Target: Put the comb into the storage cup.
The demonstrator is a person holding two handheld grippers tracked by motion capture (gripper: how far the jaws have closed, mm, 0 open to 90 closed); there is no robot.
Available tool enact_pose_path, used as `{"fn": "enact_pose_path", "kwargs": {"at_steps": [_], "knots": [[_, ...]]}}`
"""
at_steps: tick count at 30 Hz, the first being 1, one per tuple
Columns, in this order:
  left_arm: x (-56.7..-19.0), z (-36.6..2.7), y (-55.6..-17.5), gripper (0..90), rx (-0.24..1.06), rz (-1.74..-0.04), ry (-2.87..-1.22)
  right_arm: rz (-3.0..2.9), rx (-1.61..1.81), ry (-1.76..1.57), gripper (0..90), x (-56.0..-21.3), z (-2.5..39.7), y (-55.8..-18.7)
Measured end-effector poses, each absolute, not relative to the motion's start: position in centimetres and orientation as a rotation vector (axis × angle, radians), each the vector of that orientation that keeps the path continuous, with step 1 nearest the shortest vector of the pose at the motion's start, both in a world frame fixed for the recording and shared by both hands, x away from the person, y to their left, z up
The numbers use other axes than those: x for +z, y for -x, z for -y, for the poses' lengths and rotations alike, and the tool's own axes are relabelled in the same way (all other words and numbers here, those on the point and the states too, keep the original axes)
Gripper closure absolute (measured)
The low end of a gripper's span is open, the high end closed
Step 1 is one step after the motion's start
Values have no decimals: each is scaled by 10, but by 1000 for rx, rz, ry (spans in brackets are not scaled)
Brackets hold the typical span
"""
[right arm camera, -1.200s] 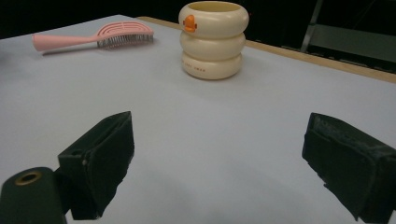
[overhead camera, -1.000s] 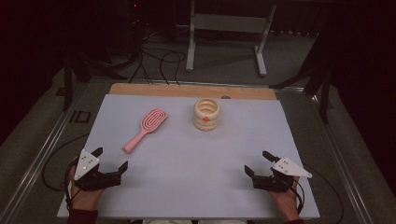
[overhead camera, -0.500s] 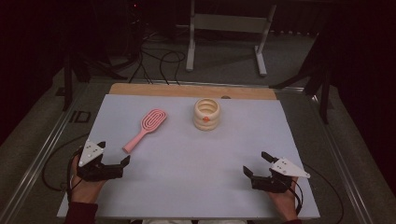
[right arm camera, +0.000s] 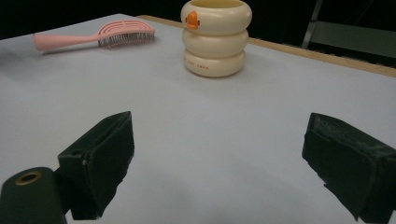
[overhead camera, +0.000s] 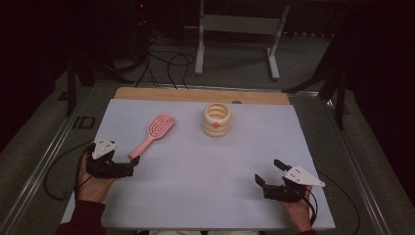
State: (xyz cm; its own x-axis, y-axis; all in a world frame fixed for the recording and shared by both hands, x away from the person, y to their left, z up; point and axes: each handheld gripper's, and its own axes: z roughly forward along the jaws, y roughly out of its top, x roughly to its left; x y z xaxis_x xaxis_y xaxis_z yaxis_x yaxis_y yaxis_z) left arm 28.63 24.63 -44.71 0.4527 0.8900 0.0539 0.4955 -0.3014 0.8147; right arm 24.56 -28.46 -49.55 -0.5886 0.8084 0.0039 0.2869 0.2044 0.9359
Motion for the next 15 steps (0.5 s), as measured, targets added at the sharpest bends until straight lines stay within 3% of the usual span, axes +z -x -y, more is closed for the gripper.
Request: {"fn": "enact_pose_path", "kwargs": {"at_steps": [15], "knots": [[-451, -241, -314, 1, 622, -1183, -2035, -1990, 1379, -1016, 92, -496, 285, -246]]}}
